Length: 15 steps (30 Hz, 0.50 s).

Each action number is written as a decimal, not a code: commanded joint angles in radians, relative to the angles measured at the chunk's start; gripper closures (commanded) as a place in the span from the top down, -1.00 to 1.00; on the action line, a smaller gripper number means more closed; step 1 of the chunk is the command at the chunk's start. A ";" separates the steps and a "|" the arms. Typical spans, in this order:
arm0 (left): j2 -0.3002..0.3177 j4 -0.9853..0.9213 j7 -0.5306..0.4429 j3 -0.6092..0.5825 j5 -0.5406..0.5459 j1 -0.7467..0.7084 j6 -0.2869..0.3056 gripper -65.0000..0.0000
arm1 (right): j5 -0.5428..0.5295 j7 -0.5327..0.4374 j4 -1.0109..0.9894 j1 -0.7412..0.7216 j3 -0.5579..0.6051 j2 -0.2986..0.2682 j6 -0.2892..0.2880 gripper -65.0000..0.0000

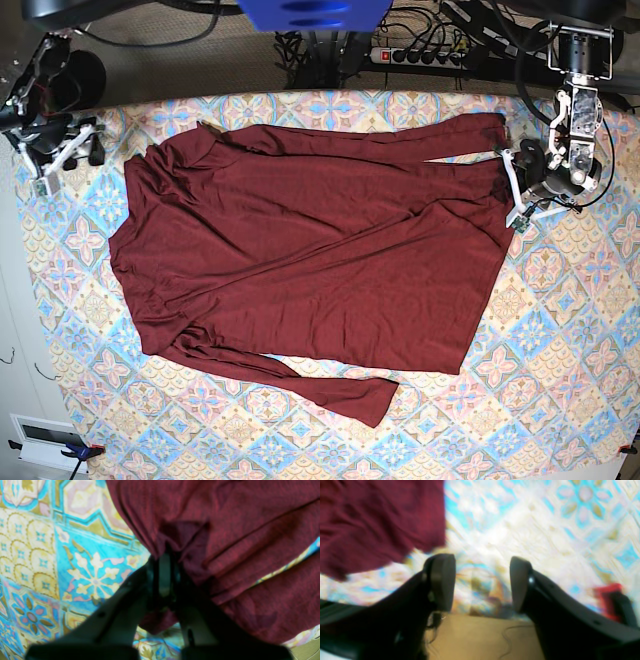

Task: Layout the t-shirt on the table in an organized manner, then fold the t-shirt properly
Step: 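Pull the shoulder with the right gripper away from the left gripper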

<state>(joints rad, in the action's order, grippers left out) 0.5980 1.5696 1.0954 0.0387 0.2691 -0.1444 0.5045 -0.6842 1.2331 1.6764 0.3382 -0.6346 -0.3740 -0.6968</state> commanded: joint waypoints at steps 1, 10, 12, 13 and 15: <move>0.020 0.013 -0.007 0.007 0.006 0.013 -0.002 -1.00 | -0.029 -0.003 0.018 -0.004 -0.008 -0.024 -0.001 0.04; 0.020 0.013 -0.007 0.007 0.006 0.013 -0.002 -1.00 | -0.095 0.038 -0.048 -0.089 0.062 -0.003 -0.001 0.05; 0.020 0.013 -0.007 0.005 0.006 0.013 -0.002 -1.00 | -0.096 0.035 -0.071 -0.097 0.089 -0.001 -0.001 0.05; 0.020 0.013 -0.007 0.005 0.006 0.013 -0.002 -1.00 | -0.096 0.030 -0.081 -0.097 0.103 0.000 -0.001 0.05; 0.020 0.013 -0.007 0.005 0.006 0.013 -0.002 -1.00 | -0.096 0.029 -0.101 -0.098 0.120 0.010 -0.001 0.05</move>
<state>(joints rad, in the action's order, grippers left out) 0.5980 1.5696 1.0954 0.0383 0.2695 -0.1444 0.5049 -0.7601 1.2846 1.5597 0.2520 -0.5098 -0.3462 -0.6956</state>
